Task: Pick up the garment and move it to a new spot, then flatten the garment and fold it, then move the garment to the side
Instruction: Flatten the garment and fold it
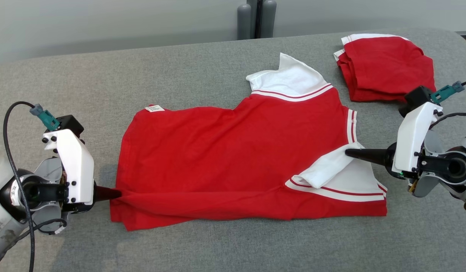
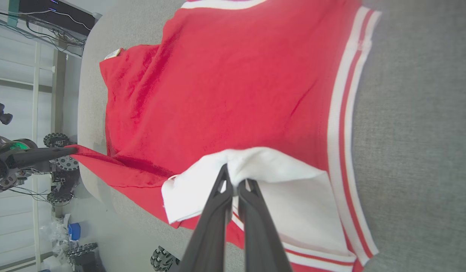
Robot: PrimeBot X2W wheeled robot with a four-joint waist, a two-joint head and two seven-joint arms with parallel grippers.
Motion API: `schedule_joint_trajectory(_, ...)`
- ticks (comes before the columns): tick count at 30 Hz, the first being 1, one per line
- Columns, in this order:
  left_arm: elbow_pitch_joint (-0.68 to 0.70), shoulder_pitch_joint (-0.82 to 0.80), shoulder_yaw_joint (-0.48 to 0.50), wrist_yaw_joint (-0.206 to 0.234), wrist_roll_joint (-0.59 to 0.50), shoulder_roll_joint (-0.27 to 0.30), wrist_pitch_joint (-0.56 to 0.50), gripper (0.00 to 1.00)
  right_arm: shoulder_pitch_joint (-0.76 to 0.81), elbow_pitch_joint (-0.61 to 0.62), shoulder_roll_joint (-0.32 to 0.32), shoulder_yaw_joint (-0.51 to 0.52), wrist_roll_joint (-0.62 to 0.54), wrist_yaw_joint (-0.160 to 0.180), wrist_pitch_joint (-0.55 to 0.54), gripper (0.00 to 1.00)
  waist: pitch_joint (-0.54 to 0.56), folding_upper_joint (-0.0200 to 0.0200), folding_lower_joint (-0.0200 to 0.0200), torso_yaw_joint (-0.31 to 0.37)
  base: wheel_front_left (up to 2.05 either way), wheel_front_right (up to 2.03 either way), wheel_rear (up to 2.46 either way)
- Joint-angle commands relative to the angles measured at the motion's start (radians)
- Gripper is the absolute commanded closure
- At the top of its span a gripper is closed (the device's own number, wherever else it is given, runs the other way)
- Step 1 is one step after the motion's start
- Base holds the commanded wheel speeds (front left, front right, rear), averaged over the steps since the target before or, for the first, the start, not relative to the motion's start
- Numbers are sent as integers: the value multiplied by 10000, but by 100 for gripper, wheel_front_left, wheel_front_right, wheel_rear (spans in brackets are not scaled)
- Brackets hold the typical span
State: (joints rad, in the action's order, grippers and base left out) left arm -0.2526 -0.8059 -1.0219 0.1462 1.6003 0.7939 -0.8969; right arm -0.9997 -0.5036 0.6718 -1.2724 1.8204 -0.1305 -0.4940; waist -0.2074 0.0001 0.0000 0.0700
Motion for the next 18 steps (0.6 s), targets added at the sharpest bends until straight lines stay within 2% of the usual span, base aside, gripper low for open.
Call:
schedule_joint_trajectory(1,-100,-144,-10,-36,-93,-3,17,100,-89,-145,-21,-8,-79,-5,-94,100,5,-1,0,10,0,0,0)
schedule_joint_trajectory(7,-420,-150,-90,-124,-209,12,-24,100,-46,-708,-246,-25,-273,-5,-219,100,78,-1,0,58,0,0,0)
schedule_joint_trajectory(18,-743,-249,-112,-266,-312,-385,128,100,-241,-719,-683,229,-906,-5,570,100,-52,-1,0,163,0,0,0)
